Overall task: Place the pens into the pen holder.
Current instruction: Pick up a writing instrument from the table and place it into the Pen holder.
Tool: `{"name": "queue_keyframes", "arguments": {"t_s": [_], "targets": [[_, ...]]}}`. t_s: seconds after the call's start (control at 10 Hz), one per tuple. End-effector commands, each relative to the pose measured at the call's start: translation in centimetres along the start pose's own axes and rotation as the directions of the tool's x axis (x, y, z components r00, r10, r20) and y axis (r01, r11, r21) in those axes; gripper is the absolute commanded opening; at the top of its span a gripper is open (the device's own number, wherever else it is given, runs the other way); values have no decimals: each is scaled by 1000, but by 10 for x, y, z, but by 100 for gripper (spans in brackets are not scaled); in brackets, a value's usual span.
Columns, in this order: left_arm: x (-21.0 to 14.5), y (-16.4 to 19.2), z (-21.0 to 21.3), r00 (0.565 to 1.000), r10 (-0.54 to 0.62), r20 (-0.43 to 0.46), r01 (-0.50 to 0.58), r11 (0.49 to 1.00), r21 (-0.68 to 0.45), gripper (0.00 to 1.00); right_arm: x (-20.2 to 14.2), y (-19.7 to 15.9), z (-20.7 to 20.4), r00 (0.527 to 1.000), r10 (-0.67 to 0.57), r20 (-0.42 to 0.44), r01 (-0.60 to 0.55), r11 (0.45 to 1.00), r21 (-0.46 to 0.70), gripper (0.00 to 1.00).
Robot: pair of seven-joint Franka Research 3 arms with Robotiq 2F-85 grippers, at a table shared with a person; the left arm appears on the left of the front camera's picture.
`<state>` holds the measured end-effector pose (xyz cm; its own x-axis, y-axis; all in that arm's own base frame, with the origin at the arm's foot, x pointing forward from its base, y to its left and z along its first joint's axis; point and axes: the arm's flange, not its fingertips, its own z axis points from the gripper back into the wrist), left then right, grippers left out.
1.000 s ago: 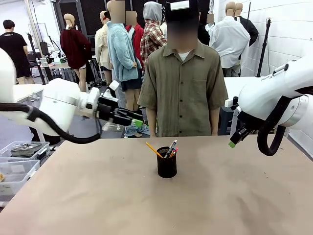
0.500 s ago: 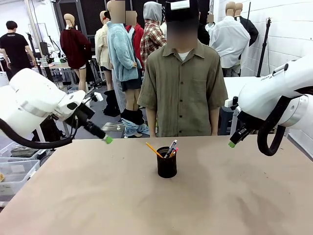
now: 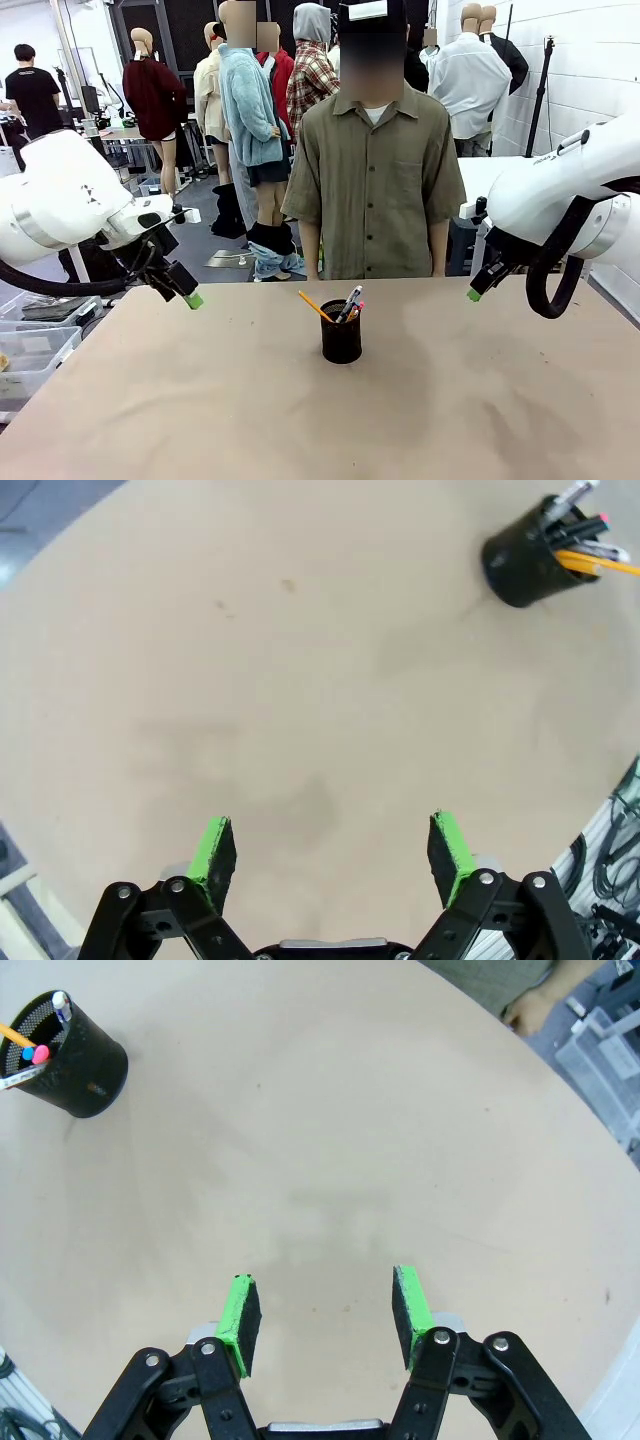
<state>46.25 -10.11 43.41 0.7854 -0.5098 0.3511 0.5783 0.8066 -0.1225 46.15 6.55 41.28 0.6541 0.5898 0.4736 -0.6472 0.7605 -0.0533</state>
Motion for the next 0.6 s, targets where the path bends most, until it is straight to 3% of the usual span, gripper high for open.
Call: {"name": "queue_keyframes", "arguments": {"t_s": [0.0,0.5], "targets": [[3,1,-5,1000,-23,-5,23,999,-42,100,-4,-1,-4,1000,11,22,-11,1000,2,67],[3,1,-5,1000,-23,-5,23,999,-42,100,-4,-1,-4,1000,11,22,-11,1000,2,67]]}}
